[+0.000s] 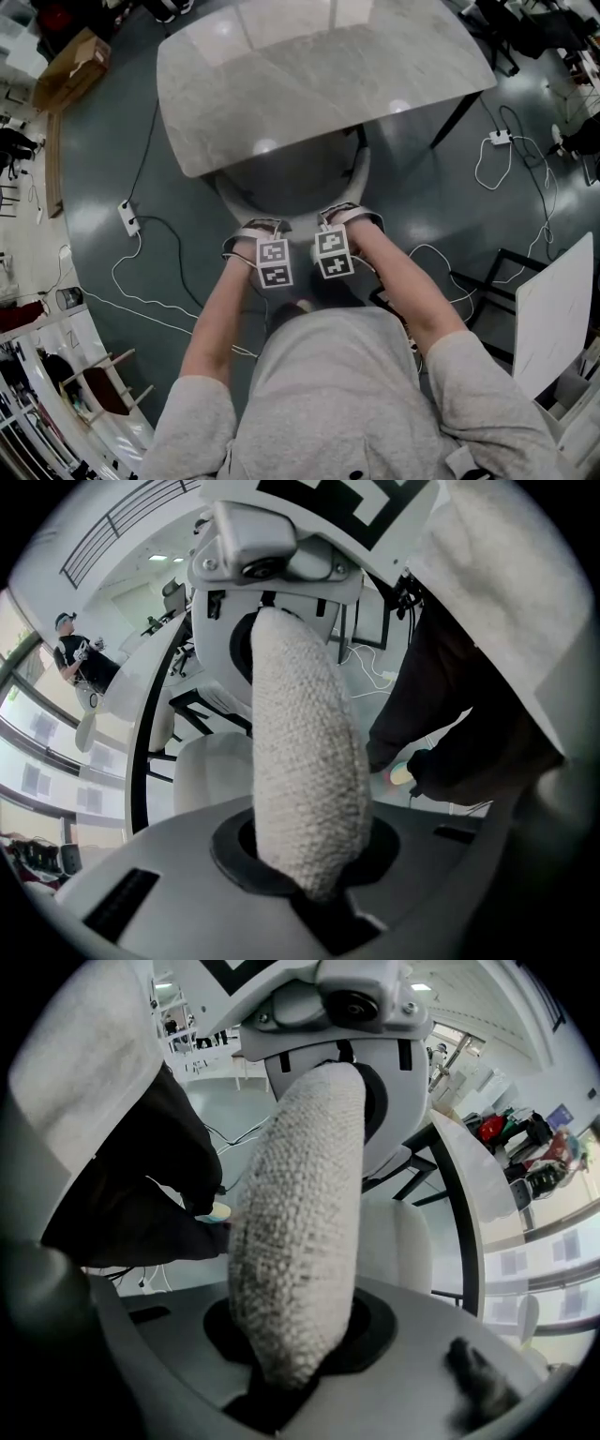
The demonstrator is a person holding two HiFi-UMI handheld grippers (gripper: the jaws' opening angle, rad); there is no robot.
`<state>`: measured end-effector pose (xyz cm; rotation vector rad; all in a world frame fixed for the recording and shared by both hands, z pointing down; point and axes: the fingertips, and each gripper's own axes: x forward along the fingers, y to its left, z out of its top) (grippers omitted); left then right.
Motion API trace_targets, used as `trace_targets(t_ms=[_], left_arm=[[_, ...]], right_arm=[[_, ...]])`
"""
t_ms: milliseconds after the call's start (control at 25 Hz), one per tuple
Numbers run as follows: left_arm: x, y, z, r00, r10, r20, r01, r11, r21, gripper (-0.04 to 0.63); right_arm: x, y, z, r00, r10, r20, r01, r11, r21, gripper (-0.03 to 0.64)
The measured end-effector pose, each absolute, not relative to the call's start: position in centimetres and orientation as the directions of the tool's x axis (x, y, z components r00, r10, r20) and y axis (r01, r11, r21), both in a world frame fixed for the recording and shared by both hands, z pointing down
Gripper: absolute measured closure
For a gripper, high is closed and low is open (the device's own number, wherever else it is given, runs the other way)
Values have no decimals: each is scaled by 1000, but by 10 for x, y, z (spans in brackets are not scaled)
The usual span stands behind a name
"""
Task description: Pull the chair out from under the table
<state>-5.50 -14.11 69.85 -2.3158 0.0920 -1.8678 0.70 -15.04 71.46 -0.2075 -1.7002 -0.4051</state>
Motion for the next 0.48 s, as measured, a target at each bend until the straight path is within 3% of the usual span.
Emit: trace_targets(t_ms=[480], left_arm=[[-50, -90, 698, 219, -138, 966, 91, -983, -161, 522]], right_arm=[[14, -98, 714, -169, -100, 981, 322, 935, 151, 526]])
